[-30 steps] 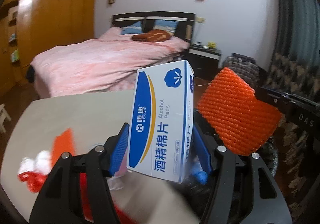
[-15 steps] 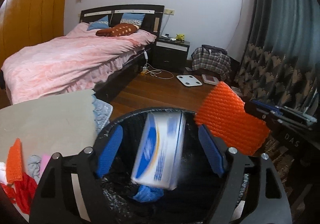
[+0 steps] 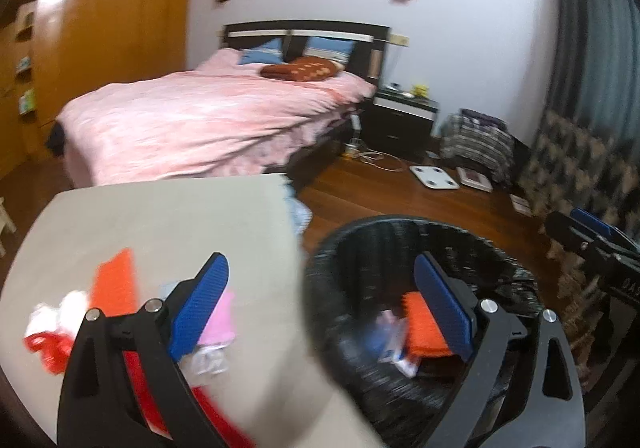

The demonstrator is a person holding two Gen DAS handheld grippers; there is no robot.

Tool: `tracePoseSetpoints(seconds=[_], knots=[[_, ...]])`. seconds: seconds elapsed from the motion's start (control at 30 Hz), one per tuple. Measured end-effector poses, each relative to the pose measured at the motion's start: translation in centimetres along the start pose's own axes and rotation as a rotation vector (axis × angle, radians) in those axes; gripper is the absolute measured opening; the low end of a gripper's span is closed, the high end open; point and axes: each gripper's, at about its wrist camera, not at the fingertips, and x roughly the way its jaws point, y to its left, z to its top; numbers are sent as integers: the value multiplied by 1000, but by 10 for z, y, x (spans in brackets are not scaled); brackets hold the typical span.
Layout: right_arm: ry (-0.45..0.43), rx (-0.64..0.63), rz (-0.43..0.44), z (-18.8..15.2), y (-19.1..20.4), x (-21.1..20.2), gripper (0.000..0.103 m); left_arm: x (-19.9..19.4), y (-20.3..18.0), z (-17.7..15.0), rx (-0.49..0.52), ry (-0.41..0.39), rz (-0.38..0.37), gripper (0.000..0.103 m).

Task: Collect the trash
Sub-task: 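Drop the box and orange net into the bin by opening both tools, then move both tools back over the remaining trash on the table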

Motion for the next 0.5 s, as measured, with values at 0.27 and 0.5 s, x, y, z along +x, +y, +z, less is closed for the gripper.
tracePoseSetpoints(seconds=[0.27,0.5], knots=[[20,-38,106,-6,74,12,97,-41,66,-10,-38,-28,171,93],[73,-106,202,-24,143,32,97,-69,120,-30,-65,-30,302,93]])
